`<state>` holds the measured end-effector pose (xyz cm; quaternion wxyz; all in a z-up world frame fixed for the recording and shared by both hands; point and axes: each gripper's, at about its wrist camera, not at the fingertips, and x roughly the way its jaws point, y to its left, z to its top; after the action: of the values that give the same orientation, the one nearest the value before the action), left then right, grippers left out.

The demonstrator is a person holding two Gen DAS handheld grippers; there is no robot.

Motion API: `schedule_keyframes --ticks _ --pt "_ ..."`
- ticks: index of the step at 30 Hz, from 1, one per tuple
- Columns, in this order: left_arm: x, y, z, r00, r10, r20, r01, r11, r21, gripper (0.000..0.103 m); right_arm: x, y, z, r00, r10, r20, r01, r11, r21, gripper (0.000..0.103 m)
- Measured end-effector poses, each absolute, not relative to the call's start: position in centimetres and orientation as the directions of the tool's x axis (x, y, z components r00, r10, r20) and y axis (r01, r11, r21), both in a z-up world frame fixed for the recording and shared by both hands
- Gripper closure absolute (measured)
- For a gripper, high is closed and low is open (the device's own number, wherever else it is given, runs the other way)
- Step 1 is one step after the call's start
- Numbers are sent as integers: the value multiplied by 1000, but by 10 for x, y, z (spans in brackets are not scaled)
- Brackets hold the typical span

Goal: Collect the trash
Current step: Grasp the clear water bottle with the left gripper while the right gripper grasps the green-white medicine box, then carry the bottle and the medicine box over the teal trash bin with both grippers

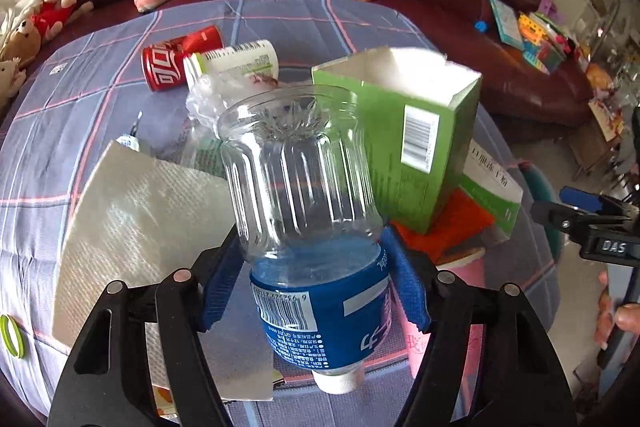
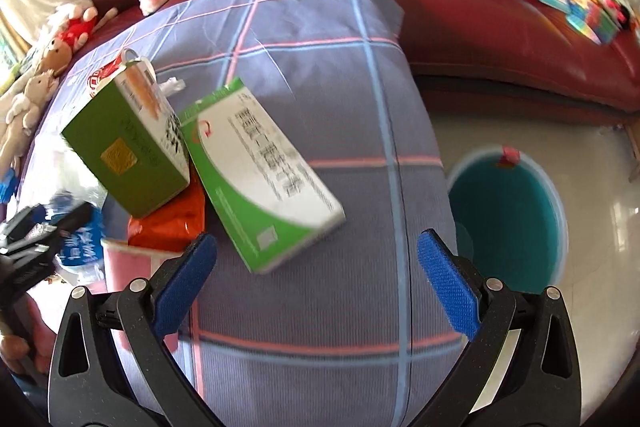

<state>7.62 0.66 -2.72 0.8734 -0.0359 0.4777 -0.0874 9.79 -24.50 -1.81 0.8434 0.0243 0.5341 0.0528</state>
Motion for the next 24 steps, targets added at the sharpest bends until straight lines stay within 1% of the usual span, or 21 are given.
schedule_keyframes --ticks 3,6,9,12,14,17,19,22,24 --pt "83 15 -8 565 -200 -800 107 980 -170 34 118 -231 -20 394 138 -909 -142 986 88 7" --pt "93 23 2 577 -210 -789 96 977 -189 34 136 -216 -30 346 154 -926 -209 974 84 12" --pt "100 25 3 573 -212 -791 89 976 -197 34 152 -202 -44 284 156 -946 -264 961 80 17" --pt "105 25 -4 556 -222 -801 95 974 -204 34 164 -189 -56 235 164 -958 -308 947 87 17" --pt "110 23 -12 536 -229 -812 98 973 -209 34 171 -181 -62 222 144 -964 -338 939 63 17" --pt "113 18 -15 556 -209 -804 99 978 -186 34 180 -174 -69 206 143 -968 -348 935 64 18" --pt "116 13 -17 562 -193 -804 107 981 -160 33 182 -172 -72 206 151 -967 -344 936 73 26" --pt "121 7 -29 527 -201 -825 114 980 -166 30 176 -172 -71 215 164 -963 -336 938 85 27" --pt "124 6 -37 522 -189 -831 103 982 -159 30 168 -176 -69 206 191 -960 -320 940 118 27"
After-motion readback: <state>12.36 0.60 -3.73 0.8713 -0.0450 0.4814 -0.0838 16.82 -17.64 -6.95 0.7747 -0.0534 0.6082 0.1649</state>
